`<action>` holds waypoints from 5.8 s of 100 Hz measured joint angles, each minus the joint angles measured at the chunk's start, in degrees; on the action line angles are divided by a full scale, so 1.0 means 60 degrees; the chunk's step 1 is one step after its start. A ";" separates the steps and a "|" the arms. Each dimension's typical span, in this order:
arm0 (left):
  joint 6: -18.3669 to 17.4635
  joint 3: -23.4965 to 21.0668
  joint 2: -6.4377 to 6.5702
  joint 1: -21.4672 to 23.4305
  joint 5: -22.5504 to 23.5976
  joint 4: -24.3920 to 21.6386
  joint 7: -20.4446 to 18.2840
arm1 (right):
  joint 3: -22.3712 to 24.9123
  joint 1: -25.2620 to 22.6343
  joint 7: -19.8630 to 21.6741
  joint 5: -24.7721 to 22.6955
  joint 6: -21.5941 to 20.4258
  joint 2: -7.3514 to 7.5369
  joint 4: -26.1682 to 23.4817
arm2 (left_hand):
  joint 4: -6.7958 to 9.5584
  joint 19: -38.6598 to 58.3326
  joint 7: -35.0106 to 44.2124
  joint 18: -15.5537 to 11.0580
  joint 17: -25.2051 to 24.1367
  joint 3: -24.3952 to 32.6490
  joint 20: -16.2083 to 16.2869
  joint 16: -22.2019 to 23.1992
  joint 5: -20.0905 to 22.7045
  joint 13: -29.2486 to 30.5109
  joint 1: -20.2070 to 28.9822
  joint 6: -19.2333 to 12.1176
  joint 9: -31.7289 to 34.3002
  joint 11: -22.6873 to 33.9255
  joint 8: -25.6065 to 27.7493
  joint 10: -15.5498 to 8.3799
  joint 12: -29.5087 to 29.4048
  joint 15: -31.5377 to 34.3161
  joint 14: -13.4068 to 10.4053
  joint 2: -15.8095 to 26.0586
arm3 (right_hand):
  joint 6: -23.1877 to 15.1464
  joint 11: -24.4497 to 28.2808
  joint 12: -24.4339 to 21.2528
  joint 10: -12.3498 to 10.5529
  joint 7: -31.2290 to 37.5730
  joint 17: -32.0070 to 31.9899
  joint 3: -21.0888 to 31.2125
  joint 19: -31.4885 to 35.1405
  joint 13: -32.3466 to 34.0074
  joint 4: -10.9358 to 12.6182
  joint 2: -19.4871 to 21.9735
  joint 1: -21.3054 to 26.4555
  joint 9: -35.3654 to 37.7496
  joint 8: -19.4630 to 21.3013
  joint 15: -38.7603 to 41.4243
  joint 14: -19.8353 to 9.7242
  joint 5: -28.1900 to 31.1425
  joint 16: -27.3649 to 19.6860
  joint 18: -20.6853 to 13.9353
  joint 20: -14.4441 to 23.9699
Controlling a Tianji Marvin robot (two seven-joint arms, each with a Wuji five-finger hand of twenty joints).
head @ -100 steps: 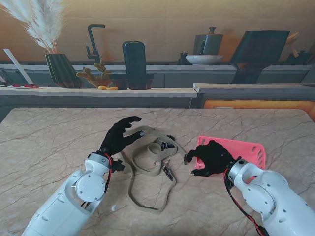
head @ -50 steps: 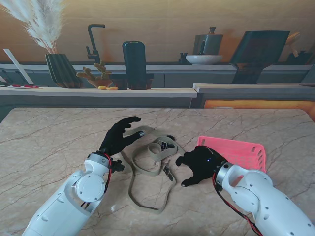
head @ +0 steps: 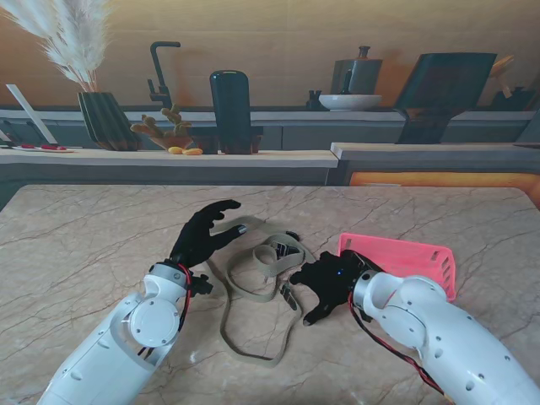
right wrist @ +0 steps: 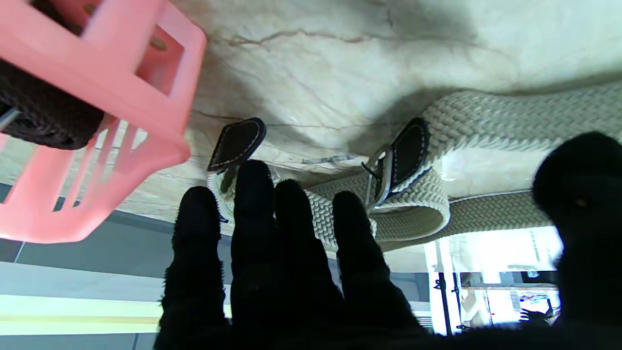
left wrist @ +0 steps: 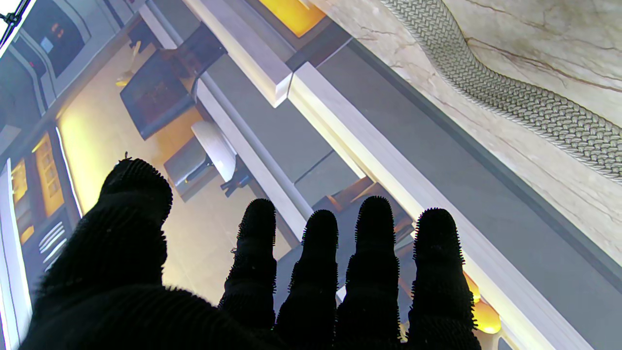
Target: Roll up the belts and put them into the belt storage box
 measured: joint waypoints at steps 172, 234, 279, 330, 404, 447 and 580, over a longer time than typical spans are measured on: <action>0.0015 -0.0010 0.0000 0.0013 -0.0017 -0.0004 -0.0011 | -0.1783 0.0937 -0.2391 0.0298 0.0023 -0.0277 0.1757 | 0.0000 -0.0001 0.0000 0.0006 -0.0002 -0.0083 0.0000 -0.0001 0.0002 0.0000 0.0001 0.0000 0.0000 0.0000 0.0000 0.0000 0.0000 0.0000 0.0000 0.0000 | -0.4072 0.1584 -0.0021 -0.1813 0.5558 0.0513 0.0934 0.1296 0.1727 -0.1141 0.1030 0.4207 0.4064 -0.2138 0.2328 -0.1037 0.1246 0.0316 -0.0077 -0.0888; -0.0122 0.0040 0.0131 0.0037 -0.0108 -0.0127 -0.0741 | 0.0348 0.0008 0.3420 0.4546 -0.0097 -0.0060 -0.0343 | 0.0000 -0.0103 0.0000 0.0043 -0.0007 -0.0085 0.0000 -0.0001 0.0442 0.0003 0.0002 0.0000 0.0597 -0.0023 0.0000 0.0111 0.0000 -0.0005 0.0026 -0.0001 | -0.2991 0.1314 0.0557 -0.1596 0.5203 0.0805 0.1046 0.1258 0.2413 -0.1128 0.0845 0.4334 0.4982 -0.1872 0.2356 -0.0738 0.1935 0.0980 0.0099 -0.0903; -0.0319 -0.0055 0.0146 0.0169 -0.0133 -0.0299 -0.0647 | -0.0281 0.0906 0.5206 0.8039 0.1372 0.0282 0.0206 | 0.0000 -0.0224 0.0000 0.0043 0.0014 -0.0085 -0.0008 -0.0002 0.0667 0.0005 0.0003 0.0000 0.0599 -0.0094 0.0000 0.0111 0.0000 -0.0005 0.0028 -0.0002 | -0.2488 0.1851 0.0953 -0.1382 0.4980 0.1182 0.0445 0.1151 0.2396 -0.1101 0.1051 0.4801 0.4847 -0.1325 0.2933 -0.0583 0.1935 0.1644 -0.0011 0.0015; -0.0362 -0.0500 0.0134 0.0313 0.0433 -0.0365 -0.0215 | 0.0250 0.0386 0.3915 1.2143 0.3725 -0.0616 0.0599 | 0.0000 -0.0224 0.0000 0.0038 0.0014 -0.0085 -0.0010 -0.0012 0.0632 0.0005 0.0003 0.0000 0.0599 -0.0096 0.0095 0.0111 0.0000 -0.0005 0.0028 -0.0002 | -0.2375 0.1844 0.0950 -0.1259 0.4862 0.0770 0.0163 0.0994 0.2107 -0.1103 0.1434 0.4925 0.4570 -0.1281 0.2855 -0.0449 0.1933 0.1647 0.0021 0.0032; -0.0318 -0.1093 0.0819 0.1357 0.5678 -0.1167 0.2014 | 0.0940 -0.0278 0.0839 1.1831 0.4023 -0.1349 -0.0080 | 0.0000 0.2441 0.1968 0.0521 0.0079 -0.1096 0.0324 0.0897 0.0435 0.0519 -0.0192 0.1001 0.1755 0.1481 0.2558 0.0496 0.1509 0.1841 0.0667 -0.0004 | -0.2374 0.1835 0.0948 -0.1230 0.4861 0.0672 -0.0073 0.0726 0.2009 -0.1105 0.1524 0.4925 0.4461 -0.0885 0.2676 -0.0424 0.1930 0.1600 0.0152 0.0147; -0.0523 -0.0777 0.1037 0.1298 0.5986 -0.1286 0.1558 | 0.1073 -0.0385 0.0208 1.1245 0.4064 -0.1434 -0.0213 | 0.0000 0.4242 0.3801 0.0874 0.1073 -0.1640 0.0592 0.1620 0.2650 0.2308 -0.0527 0.0966 0.4159 0.3129 0.3236 0.0626 0.2238 0.3946 0.1040 0.0109 | -0.2374 0.1835 0.0948 -0.1229 0.4862 0.0678 -0.0073 0.0723 0.2009 -0.1105 0.1524 0.4925 0.4461 -0.0862 0.2674 -0.0423 0.1931 0.1600 0.0160 0.0249; 0.0588 0.0258 0.1060 0.1135 0.2875 -0.1667 -0.2158 | 0.1553 -0.0840 -0.0710 1.0659 0.4016 -0.1553 -0.0780 | -0.0158 0.3041 0.3342 0.0293 0.1741 0.2564 -0.0552 0.0527 -0.0039 0.2554 0.3268 0.1464 0.3326 0.2173 0.1785 0.0457 0.1918 0.2967 0.0542 -0.0623 | -0.2335 0.1945 0.0947 -0.1224 0.4862 0.0705 -0.0083 0.0723 0.2009 -0.1128 0.1522 0.5031 0.4461 -0.0802 0.2803 -0.0421 0.1931 0.1599 0.0257 0.0270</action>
